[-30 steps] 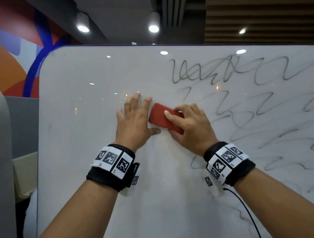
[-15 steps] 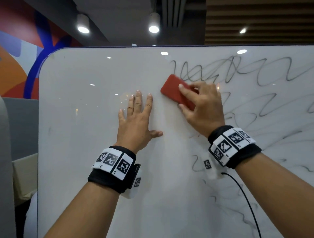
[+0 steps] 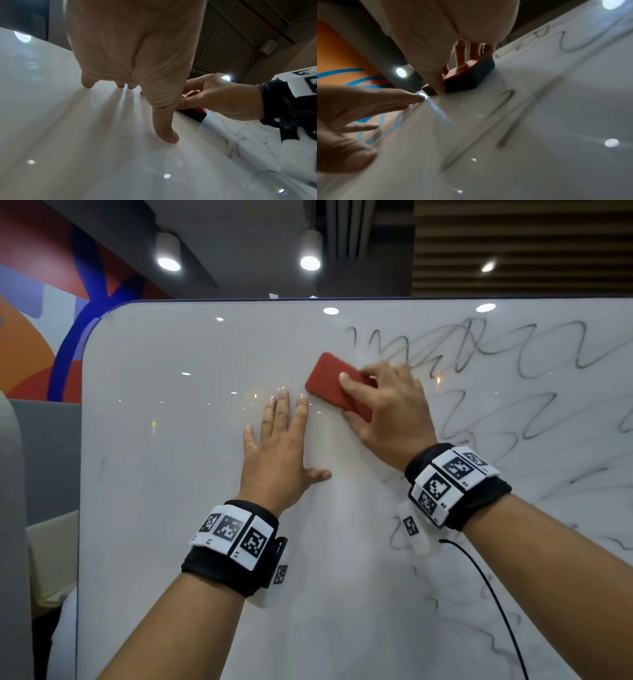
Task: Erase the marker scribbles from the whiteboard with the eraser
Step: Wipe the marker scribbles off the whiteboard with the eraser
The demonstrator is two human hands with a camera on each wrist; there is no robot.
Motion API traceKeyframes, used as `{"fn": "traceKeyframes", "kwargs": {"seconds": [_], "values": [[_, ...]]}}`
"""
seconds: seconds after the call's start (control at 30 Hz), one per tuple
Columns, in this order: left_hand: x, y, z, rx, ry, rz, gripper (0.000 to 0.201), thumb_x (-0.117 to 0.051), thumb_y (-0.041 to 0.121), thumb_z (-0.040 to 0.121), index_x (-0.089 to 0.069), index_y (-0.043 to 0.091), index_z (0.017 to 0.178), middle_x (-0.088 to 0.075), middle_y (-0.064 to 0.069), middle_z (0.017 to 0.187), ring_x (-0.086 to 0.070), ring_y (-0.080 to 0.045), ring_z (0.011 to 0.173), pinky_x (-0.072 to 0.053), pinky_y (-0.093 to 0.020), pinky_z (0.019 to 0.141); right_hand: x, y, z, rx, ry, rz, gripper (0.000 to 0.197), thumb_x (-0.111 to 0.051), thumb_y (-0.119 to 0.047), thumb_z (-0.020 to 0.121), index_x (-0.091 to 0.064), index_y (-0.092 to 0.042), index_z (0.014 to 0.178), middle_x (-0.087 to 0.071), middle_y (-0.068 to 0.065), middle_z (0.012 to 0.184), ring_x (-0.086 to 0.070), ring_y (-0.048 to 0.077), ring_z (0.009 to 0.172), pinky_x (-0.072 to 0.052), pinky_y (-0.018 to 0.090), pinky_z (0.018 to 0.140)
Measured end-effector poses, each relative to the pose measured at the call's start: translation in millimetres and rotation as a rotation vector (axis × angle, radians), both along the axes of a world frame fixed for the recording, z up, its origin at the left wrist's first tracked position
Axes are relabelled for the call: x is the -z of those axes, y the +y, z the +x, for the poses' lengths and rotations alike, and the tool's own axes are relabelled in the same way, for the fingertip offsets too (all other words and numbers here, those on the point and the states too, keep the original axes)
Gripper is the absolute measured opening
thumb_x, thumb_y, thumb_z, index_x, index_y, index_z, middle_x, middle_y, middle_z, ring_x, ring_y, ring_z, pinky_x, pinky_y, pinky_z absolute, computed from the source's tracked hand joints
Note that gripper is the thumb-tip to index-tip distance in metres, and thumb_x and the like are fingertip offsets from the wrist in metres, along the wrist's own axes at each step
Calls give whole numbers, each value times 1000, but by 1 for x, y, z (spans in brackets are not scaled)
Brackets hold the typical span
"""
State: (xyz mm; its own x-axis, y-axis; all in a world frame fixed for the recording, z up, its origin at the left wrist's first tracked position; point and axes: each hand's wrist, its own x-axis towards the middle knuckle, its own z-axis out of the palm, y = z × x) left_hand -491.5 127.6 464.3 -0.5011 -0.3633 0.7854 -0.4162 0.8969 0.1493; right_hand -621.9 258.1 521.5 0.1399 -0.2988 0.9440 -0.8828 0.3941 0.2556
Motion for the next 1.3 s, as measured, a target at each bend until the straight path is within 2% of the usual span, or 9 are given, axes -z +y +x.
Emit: {"fn": "traceKeyframes", "kwargs": {"seconds": [0.07,0.23,0.4,0.6,0.8,0.97,1.07,1.17,1.3], "values": [[0,0,0,-4,-1,-4,117,-70,59,80,14,28,155,24,2,162,17,-18,151,-7,-55,120,-11,3,-3,37,41,69,50,-74,-31,83,-63,-20,130,-59,12,118,-51,34,106,-46,48,87],[3,1,-1,5,9,8,117,-70,58,80,14,28,156,24,3,162,17,-17,151,-7,-56,120,-35,-3,1,9,-156,-233,53,-74,-35,82,-62,-20,132,-58,11,118,-51,33,106,-45,43,89],[4,3,1,17,-2,8,116,-68,59,82,17,29,155,26,3,162,19,-17,150,-5,-55,120,-8,-20,16,9,12,-22,51,-76,-32,80,-64,-17,127,-60,13,111,-54,35,99,-50,47,78],[7,2,1,6,-1,0,114,-67,59,82,13,28,156,25,4,162,18,-17,150,-7,-56,121,-28,-18,10,1,-218,-325,53,-73,-35,80,-63,-21,130,-58,11,115,-52,34,105,-47,43,88],[10,3,3,35,15,-3,111,-67,59,83,11,29,156,22,4,163,15,-16,151,-8,-54,121,16,-27,18,-9,-25,-92,54,-76,-33,77,-65,-16,127,-60,13,108,-55,34,94,-52,45,75],[8,10,8,136,92,89,95,-68,50,87,-8,28,157,8,5,165,7,-13,151,-11,-51,122,6,-6,4,-76,-286,-418,57,-77,-34,78,-63,-17,131,-57,15,114,-52,36,101,-51,47,88],[-1,24,3,307,239,106,84,-65,45,90,-19,25,157,-13,3,165,-9,-12,151,-20,-45,122,36,-14,21,-112,-309,-305,53,-73,-28,84,-60,-17,135,-56,14,114,-51,33,103,-51,43,86],[-4,41,-8,395,209,40,76,-63,32,94,-21,26,157,-8,2,166,-9,-11,151,-24,-39,121,56,-6,23,-243,-410,-111,57,-62,-3,84,-57,-18,139,-55,10,124,-48,26,107,-49,40,93],[5,56,-25,265,239,-41,79,-65,42,91,-26,20,155,-4,-9,165,-19,-22,149,-31,-41,116,59,27,12,-286,-367,7,56,-49,-3,80,-61,-14,134,-60,4,130,-49,23,113,-46,41,100]]}}
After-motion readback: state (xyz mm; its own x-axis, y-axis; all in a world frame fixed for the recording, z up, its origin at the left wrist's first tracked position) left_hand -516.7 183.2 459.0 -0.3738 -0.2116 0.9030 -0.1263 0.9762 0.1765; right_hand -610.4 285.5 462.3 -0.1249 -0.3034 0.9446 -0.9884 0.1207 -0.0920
